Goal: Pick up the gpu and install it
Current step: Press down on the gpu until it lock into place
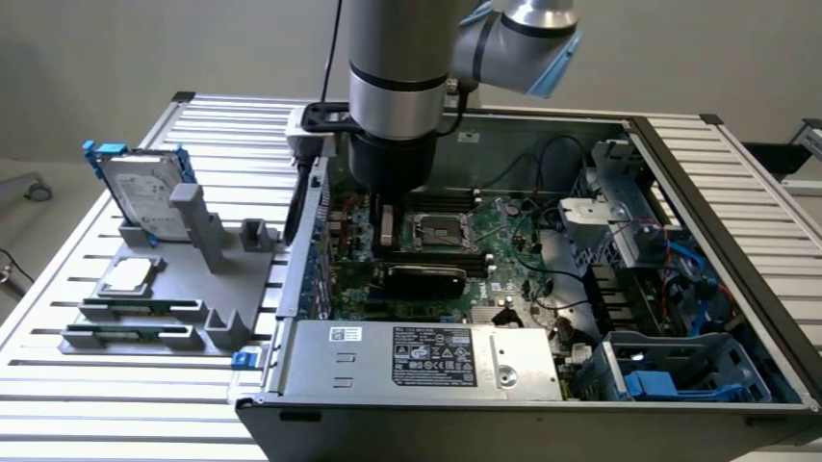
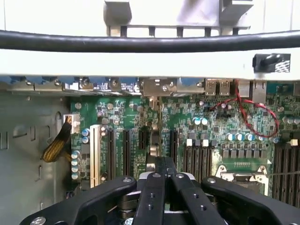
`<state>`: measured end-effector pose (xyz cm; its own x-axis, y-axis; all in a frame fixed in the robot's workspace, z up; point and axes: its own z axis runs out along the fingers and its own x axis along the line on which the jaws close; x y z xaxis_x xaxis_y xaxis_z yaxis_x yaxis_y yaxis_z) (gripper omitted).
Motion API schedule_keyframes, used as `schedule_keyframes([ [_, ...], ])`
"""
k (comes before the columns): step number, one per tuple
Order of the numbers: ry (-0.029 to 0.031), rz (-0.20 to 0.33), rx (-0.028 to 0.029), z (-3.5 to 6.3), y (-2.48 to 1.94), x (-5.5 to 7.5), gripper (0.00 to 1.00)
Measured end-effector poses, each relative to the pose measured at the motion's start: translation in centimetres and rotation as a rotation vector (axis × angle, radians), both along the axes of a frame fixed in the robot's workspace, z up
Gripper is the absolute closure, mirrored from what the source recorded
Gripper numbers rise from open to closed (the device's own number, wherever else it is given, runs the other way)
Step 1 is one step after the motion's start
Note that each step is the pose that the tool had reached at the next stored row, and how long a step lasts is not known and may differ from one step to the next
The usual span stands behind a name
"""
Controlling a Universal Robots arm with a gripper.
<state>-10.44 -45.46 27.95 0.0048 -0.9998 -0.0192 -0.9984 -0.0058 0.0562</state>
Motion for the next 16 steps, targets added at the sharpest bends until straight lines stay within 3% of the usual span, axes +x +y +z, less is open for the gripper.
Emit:
schedule_keyframes([
  [4,0.0376,0.0,0.0017,0.03,0.0,-0.5,0.89],
  [7,0.0604,0.0,0.0015,0.07,-0.01,-0.9,0.89],
  [13,0.0948,0.0,0.0017,0.15,0.0,-1.5,0.89],
  [16,0.1002,0.0,-0.0004,0.37,0.0,-1.7,0.89],
])
